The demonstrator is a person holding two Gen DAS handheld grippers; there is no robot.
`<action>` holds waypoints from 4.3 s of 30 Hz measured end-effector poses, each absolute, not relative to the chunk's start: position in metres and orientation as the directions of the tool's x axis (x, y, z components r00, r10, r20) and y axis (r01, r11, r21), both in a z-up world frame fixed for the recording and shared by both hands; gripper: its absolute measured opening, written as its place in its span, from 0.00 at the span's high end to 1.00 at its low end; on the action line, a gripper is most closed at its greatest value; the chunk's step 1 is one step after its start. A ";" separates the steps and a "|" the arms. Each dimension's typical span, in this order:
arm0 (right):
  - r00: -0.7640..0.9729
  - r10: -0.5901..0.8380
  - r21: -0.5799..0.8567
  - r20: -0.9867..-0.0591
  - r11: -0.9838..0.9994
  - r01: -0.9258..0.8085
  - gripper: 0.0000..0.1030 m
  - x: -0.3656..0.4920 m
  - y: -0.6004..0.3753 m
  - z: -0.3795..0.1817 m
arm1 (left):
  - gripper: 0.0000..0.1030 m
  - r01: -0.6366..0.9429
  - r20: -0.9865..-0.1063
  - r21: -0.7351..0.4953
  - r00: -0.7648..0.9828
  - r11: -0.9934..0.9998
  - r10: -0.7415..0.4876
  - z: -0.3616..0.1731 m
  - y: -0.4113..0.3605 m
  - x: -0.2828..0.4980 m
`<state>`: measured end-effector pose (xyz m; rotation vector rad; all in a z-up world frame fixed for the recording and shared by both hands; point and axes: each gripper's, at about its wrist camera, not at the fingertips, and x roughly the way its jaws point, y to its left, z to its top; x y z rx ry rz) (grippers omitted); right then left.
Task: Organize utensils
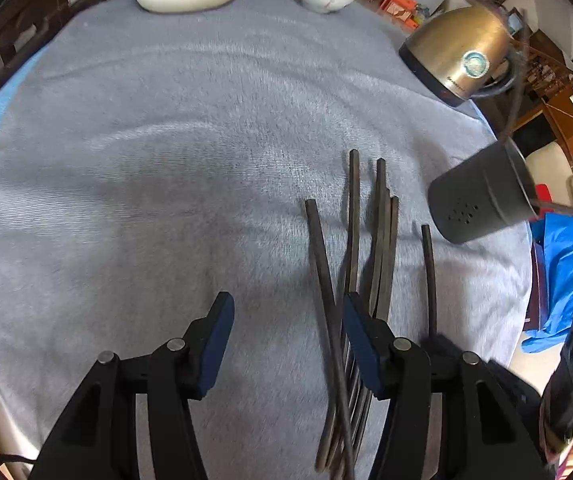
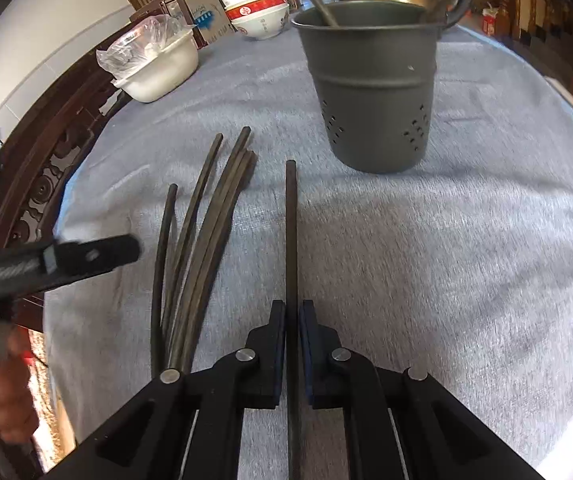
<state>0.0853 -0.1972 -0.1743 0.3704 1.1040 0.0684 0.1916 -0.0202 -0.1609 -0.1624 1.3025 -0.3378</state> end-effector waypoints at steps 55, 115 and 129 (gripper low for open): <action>0.854 0.175 0.388 -0.490 0.921 0.034 0.93 0.053 -0.228 0.004 | 0.94 0.269 -0.724 -0.290 0.565 0.918 -0.395 0.009 -0.013 0.163; 0.905 0.100 0.556 -0.414 0.815 0.164 0.28 0.032 -0.299 0.000 | 0.37 0.354 -0.600 -0.139 0.713 0.925 -0.363 0.008 -0.060 0.119; 0.904 0.120 0.521 -0.410 0.844 0.124 0.31 -0.032 -0.266 -0.037 | 0.28 0.287 -0.738 -0.003 0.646 0.958 -0.196 -0.053 -0.027 0.064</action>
